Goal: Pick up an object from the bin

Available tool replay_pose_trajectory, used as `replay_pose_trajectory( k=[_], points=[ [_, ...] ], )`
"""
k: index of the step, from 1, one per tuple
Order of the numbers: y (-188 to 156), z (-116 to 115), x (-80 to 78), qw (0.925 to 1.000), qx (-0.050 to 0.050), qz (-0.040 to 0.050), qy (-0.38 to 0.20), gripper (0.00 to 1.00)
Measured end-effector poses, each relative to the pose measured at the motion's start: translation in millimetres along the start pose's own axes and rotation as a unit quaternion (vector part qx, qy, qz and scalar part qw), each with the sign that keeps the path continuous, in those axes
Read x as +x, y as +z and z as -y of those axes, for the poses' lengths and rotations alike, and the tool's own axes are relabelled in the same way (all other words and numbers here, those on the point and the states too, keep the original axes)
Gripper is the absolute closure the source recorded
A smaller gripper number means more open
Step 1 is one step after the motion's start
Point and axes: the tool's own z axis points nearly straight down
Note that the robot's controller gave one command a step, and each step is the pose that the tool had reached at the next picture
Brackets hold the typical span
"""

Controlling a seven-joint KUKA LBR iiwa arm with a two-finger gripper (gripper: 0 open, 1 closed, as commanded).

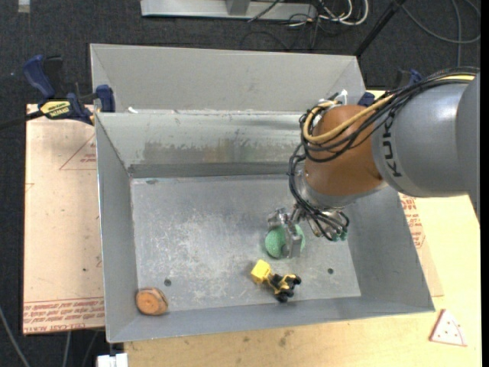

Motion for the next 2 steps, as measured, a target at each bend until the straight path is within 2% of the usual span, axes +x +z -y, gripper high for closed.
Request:
replay_pose_trajectory(
  k=[2],
  points=[
    [-38.9,-0.6,1.3,1.0,0.0,-0.0006,0.0,1.0]
  ],
)
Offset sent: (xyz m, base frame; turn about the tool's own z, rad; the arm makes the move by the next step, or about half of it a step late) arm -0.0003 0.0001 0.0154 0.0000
